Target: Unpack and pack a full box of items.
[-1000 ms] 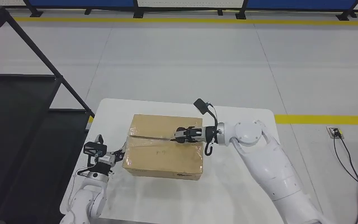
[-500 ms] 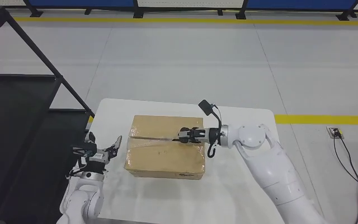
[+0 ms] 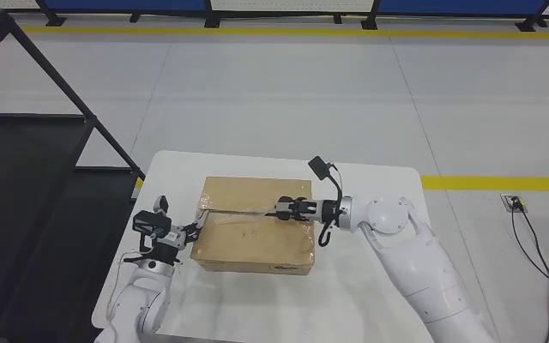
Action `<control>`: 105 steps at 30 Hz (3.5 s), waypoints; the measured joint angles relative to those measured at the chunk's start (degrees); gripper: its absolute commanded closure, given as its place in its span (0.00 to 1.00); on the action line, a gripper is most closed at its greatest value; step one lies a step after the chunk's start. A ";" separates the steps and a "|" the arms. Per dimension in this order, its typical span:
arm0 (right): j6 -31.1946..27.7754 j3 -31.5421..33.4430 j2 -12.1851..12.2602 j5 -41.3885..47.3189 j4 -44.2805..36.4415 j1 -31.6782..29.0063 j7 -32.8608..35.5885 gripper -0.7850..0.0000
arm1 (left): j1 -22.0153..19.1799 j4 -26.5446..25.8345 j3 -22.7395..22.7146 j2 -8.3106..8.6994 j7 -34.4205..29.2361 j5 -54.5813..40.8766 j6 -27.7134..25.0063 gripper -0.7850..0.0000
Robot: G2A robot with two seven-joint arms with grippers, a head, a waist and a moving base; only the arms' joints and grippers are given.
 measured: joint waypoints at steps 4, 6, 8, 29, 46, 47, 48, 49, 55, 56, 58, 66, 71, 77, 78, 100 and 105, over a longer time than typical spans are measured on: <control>-0.08 -0.08 0.11 0.12 -0.31 -0.29 -0.09 1.00 | -2.41 2.95 1.05 -0.22 -0.43 -0.23 -0.04 0.00; -0.14 -0.16 0.16 0.18 -0.33 -0.30 -0.08 1.00 | -3.09 3.85 1.48 -0.29 -0.47 -0.16 -0.12 0.00; -0.15 -0.24 0.20 0.10 -0.30 -0.30 -0.12 1.00 | -3.47 4.34 1.75 -0.35 -0.47 -0.10 -0.16 0.00; -0.89 -1.35 0.46 -1.18 1.02 -0.02 -2.05 0.37 | -4.50 5.67 2.57 -0.59 -0.18 0.18 -0.35 0.00; 0.53 5.28 2.29 -0.55 -5.93 -2.32 -6.04 0.61 | -4.70 5.69 2.57 -0.72 0.15 -0.30 -0.58 0.00; 0.61 5.42 2.34 -0.39 -6.66 -2.38 -6.05 0.63 | -4.71 5.71 2.56 -0.73 0.16 -0.35 -0.57 0.00; 0.78 5.33 2.36 -0.33 -7.44 -2.25 -5.97 0.64 | -4.73 5.74 2.58 -0.74 0.17 -0.38 -0.55 0.00; 0.99 5.04 2.33 -0.40 -7.78 -1.96 -5.84 0.65 | -4.75 5.76 2.61 -0.75 0.19 -0.39 -0.55 0.00; 2.66 0.15 1.04 0.49 -4.14 3.38 -5.01 0.82 | -4.87 5.98 2.71 -0.79 0.37 -0.46 -0.77 0.00; 2.95 -0.99 0.69 0.74 -2.74 4.57 -4.83 0.91 | -4.89 5.99 2.72 -0.80 0.39 -0.49 -0.79 0.00; 3.29 -3.71 -0.26 1.66 1.17 7.46 -4.50 0.99 | -4.91 6.03 2.74 -0.83 0.44 -0.62 -0.79 0.00; 1.00 -12.26 -4.01 2.63 15.04 15.84 -5.44 1.00 | -5.07 6.19 2.95 -0.93 0.51 -0.99 -0.80 0.00; -0.77 -14.95 -5.42 2.09 19.42 18.36 -4.30 1.00 | -5.30 6.50 3.01 -0.96 0.43 -0.97 -1.07 0.00; -1.56 -17.54 -6.47 0.77 22.62 20.53 1.35 1.00 | -5.61 6.82 3.04 -0.99 0.43 -1.04 -1.18 0.00; -1.76 -17.69 -6.55 0.63 23.00 20.75 2.06 1.00 | -5.69 6.87 3.03 -1.00 0.41 -1.04 -1.21 0.00; 1.41 -16.51 -4.72 -6.90 18.58 18.25 7.05 1.00 | -6.42 7.55 3.39 -1.15 0.01 -0.82 -1.09 0.00; 1.50 -13.29 -3.45 -6.46 14.33 15.97 4.95 1.00 | -6.42 7.54 3.43 -1.18 -0.05 -0.69 -0.99 0.00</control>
